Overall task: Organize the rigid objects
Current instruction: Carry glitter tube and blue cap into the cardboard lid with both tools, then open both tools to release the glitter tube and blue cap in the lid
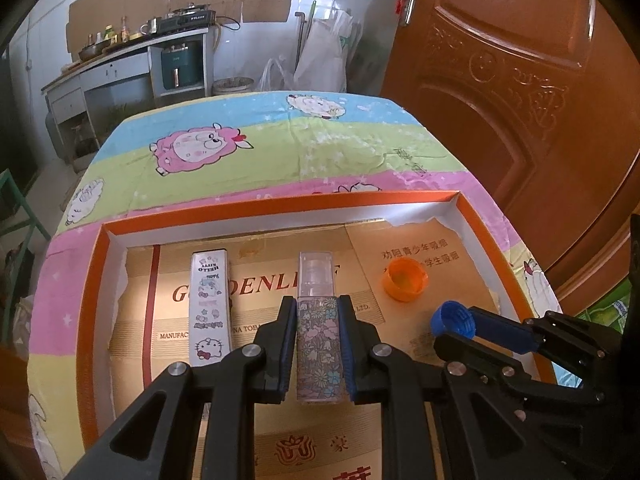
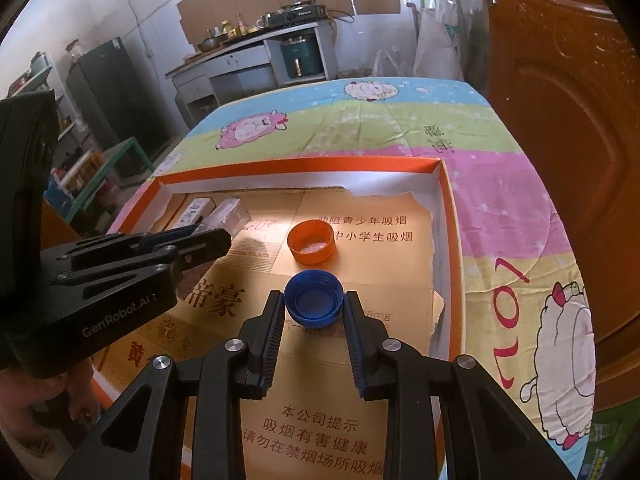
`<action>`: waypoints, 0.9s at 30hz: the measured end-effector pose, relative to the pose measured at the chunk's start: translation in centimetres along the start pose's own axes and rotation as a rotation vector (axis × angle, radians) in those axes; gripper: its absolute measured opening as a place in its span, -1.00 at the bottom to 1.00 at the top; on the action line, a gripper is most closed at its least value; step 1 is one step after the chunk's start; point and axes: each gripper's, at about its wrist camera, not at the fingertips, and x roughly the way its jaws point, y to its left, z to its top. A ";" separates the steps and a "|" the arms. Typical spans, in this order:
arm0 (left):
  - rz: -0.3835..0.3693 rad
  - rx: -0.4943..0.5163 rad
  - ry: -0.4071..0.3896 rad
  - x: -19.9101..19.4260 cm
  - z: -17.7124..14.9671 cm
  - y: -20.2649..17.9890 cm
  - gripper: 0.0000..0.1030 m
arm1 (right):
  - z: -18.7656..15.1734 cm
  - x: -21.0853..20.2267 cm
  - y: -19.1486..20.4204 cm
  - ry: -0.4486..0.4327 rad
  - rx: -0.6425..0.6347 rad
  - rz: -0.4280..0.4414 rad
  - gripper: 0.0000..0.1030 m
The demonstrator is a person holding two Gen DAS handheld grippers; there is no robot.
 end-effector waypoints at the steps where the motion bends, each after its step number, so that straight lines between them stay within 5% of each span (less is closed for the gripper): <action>1: -0.001 0.000 0.002 0.1 0.0 0.0 -0.60 | 0.0 0.1 0.0 0.002 0.000 -0.001 -0.40; 23: -0.049 -0.065 0.069 1.3 0.0 1.1 -0.60 | -0.1 0.7 0.3 0.019 -0.012 -0.018 -0.40; 27: -0.069 -0.076 0.061 1.1 0.0 1.1 -0.39 | -0.2 0.7 0.3 0.021 -0.011 -0.019 -0.40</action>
